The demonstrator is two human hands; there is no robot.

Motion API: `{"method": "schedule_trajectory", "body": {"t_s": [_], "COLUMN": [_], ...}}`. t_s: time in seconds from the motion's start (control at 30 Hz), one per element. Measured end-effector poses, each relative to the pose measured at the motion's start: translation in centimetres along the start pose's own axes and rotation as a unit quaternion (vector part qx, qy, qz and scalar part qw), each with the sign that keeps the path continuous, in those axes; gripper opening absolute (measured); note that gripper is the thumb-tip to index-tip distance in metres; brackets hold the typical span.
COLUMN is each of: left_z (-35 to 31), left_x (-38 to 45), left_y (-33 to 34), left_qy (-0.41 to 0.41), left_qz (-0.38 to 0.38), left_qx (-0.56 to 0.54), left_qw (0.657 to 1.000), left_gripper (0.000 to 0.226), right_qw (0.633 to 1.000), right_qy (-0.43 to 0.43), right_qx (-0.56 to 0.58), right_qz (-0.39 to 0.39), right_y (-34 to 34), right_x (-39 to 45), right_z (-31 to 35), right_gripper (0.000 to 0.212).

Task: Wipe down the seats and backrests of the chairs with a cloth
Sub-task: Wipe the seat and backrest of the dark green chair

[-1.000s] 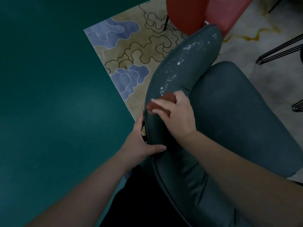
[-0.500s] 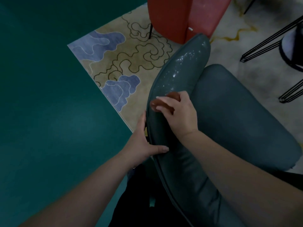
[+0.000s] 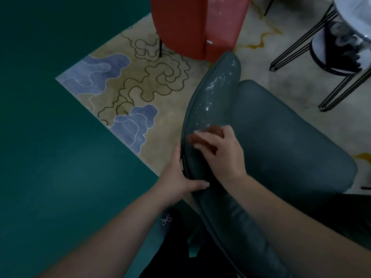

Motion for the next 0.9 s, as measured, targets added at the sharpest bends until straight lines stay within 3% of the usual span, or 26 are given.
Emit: {"method": "schedule_trajectory", "body": {"t_s": [0.1, 0.2, 0.33, 0.4, 0.47, 0.6, 0.73, 0.9], "left_z": [0.1, -0.1, -1.1, -2.0, -3.0, -3.7, -3.6, -3.6], "left_x": [0.0, 0.0, 0.5, 1.4, 2.0, 2.0, 1.9, 2.0], "left_y": [0.1, 0.0, -0.7, -0.2, 0.8, 2.0, 2.1, 2.2], "left_qy": [0.001, 0.002, 0.012, -0.004, -0.012, -0.021, -0.017, -0.015], "left_qz": [0.001, -0.016, -0.09, -0.128, -0.187, -0.302, -0.332, -0.333], "left_qx": [0.004, -0.022, -0.036, -0.041, -0.021, 0.142, 0.206, 0.238], "left_qw": [1.0, 1.0, 0.995, 0.991, 0.982, 0.943, 0.92, 0.912], "left_gripper": [0.129, 0.119, 0.069, 0.046, 0.037, 0.055, 0.059, 0.062], "right_qw": [0.998, 0.999, 0.998, 0.996, 0.986, 0.961, 0.964, 0.985], "right_qy": [-0.044, -0.036, 0.057, 0.071, 0.099, 0.177, 0.172, 0.139], "right_qx": [0.042, 0.02, 0.0, 0.046, 0.119, 0.211, 0.2, 0.101], "right_qz": [0.026, 0.026, 0.018, 0.036, 0.061, 0.009, 0.011, 0.028], "right_y": [-1.3, -0.3, 1.8, 2.0, 1.4, -0.4, 0.3, 2.9], "right_x": [-3.0, 0.2, 4.9, 4.9, 4.3, 4.9, 9.0, 9.0], "right_z": [0.1, -0.3, -1.5, -2.4, -3.2, -5.2, -5.8, -5.9], "right_gripper": [0.031, 0.028, 0.027, 0.027, 0.026, 0.026, 0.026, 0.041]}}
Point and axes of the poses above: each hand's wrist, its own x-axis towards the middle knuckle, its own y-axis out of the palm, z = x × y, the point moved 6 cm from there along x, towards the middle knuckle, and after that the axes turned 10 degrees about -z, right-handed, at the moved point
